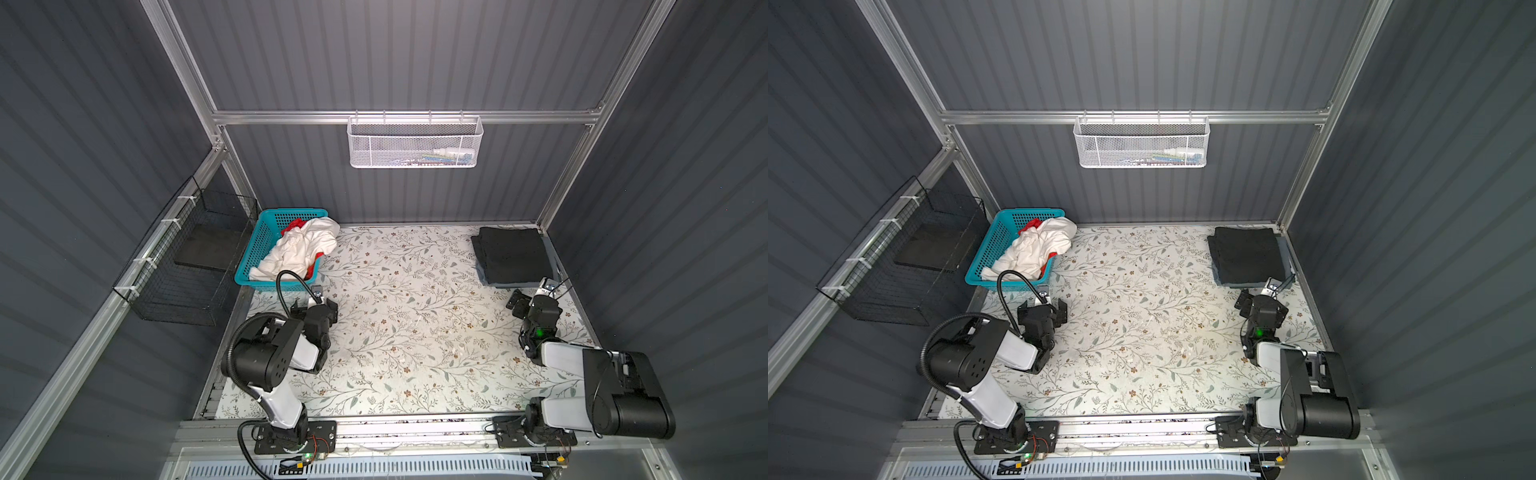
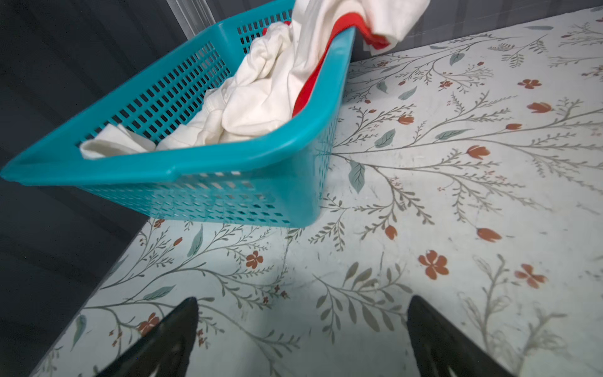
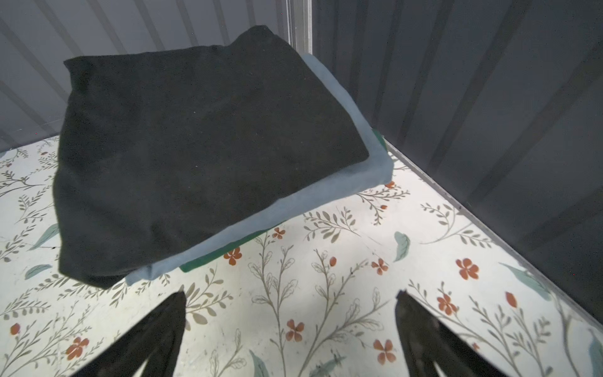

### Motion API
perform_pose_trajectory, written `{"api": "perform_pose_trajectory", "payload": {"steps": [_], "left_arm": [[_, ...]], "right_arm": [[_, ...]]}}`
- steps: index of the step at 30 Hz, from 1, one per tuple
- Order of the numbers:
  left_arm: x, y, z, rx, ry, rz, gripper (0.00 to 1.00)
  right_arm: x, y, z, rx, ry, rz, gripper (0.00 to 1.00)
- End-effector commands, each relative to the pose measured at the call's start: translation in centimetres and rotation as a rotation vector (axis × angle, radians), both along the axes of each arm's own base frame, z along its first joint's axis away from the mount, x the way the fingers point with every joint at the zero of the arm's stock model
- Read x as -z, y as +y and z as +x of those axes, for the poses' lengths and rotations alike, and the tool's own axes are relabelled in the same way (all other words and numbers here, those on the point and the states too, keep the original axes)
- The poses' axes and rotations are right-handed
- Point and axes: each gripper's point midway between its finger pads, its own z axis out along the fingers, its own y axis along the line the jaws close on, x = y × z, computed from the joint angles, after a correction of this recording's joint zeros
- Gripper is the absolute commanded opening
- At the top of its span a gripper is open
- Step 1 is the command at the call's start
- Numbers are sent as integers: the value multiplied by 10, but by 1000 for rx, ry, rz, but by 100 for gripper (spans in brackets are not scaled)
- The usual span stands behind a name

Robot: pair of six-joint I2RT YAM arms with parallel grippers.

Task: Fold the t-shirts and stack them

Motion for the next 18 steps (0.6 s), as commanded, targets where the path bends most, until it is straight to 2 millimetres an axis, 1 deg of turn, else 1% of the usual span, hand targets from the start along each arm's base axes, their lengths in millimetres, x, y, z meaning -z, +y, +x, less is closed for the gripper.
{"api": "perform_pose_trajectory", "payload": {"steps": [1, 2, 3, 4, 5, 6, 7, 8, 9, 10, 12, 13, 15, 18], "left_arm": [[-23, -3, 20, 22, -85, -67, 100], [-16, -1, 29, 3, -17, -66, 100], [-12, 6, 38, 5, 13, -105, 100], [-11, 14, 42, -1, 13, -154, 100], [-9, 17, 40, 0, 25, -182, 100], [-9, 17, 40, -2, 27, -180, 100], [-10, 17, 41, 3, 18, -180, 100], [-10, 17, 41, 4, 12, -178, 100], [-8, 17, 40, 1, 23, -179, 100], [-9, 17, 40, -1, 21, -177, 100], [-10, 18, 40, -3, 14, -173, 100], [-10, 18, 40, -2, 15, -173, 100], [-11, 18, 40, -1, 13, -174, 100], [-10, 17, 40, -1, 15, -174, 100]], "right_arm": [[-27, 18, 25, -121, -81, -34, 99], [-27, 19, 26, -128, -82, -37, 99], [-26, 20, 25, -127, -79, -32, 99], [-26, 22, 25, -142, -79, -28, 99], [-22, 29, 24, -186, -76, -28, 99], [-25, 32, 24, -205, -136, -53, 99], [-19, 32, 23, -199, -132, -58, 99], [-16, 32, 22, -192, -83, -40, 99], [-19, 32, 23, -196, -83, -43, 99], [-23, 31, 24, -193, -125, -57, 99], [-18, 32, 22, -190, -96, -47, 99], [-18, 32, 23, -192, -86, -45, 99], [-22, 32, 23, -191, -128, -60, 99], [-20, 32, 23, -191, -106, -53, 99]]}}
